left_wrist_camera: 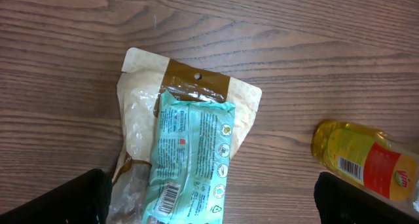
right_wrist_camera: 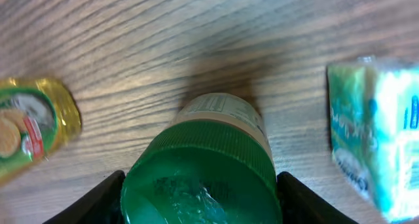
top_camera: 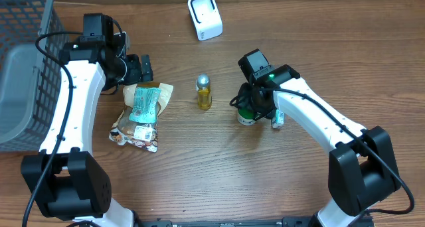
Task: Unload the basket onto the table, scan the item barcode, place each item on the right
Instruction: 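Move the right gripper over the green-lidded jar and grasp it, then lift the green-lidded jar slightly with the right gripper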
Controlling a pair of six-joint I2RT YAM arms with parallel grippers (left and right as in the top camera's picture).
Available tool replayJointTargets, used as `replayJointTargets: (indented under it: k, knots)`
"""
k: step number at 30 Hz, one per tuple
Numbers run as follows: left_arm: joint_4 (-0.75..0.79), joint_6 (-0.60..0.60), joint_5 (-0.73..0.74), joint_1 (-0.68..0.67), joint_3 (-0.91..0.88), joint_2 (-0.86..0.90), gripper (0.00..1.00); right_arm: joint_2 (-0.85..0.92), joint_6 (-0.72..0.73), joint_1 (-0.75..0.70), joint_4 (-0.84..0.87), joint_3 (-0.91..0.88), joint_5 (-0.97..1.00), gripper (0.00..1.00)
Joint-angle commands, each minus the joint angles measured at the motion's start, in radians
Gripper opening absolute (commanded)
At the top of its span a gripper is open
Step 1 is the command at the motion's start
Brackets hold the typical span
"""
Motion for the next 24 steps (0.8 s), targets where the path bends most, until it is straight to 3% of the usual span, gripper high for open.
replayJointTargets:
  k: [1, 6, 7, 8, 11, 13, 15, 20, 24]
  knots:
    - [0.002, 0.011, 0.008, -0.002, 0.018, -0.017, 1.0, -0.006, -0.275, -0.002, -0.002, -0.005, 0.02, 0.61]
    - [0.002, 0.011, 0.008, -0.002, 0.018, -0.017, 1.0, -0.006, -0.506, -0.002, 0.001, -0.005, 0.02, 0.63]
    - [0.002, 0.011, 0.008, -0.002, 0.018, -0.017, 1.0, -0.006, -0.528, -0.002, 0.003, -0.005, 0.02, 0.66]
    - [0.002, 0.011, 0.008, -0.002, 0.018, -0.017, 0.99, -0.006, -0.531, -0.002, 0.005, -0.005, 0.021, 0.75]
    - [0.002, 0.011, 0.008, -0.002, 0.018, -0.017, 1.0, -0.006, -0.53, -0.002, 0.016, -0.005, 0.02, 0.8]
    - [0.002, 0.011, 0.008, -0.002, 0.018, -0.017, 1.0, -0.006, -0.525, -0.002, 0.026, -0.005, 0.02, 0.91]
    - [0.002, 0.011, 0.008, -0.002, 0.018, -0.017, 1.0, -0.006, -0.425, -0.002, 0.043, -0.005, 0.02, 1.0]
    - [0.002, 0.011, 0.008, -0.002, 0.018, -0.017, 1.0, -0.006, -0.053, -0.002, 0.003, -0.005, 0.019, 0.98]
    - [0.002, 0.011, 0.008, -0.002, 0.018, -0.017, 1.0, -0.006, -0.02, -0.002, -0.012, -0.005, 0.02, 0.88]
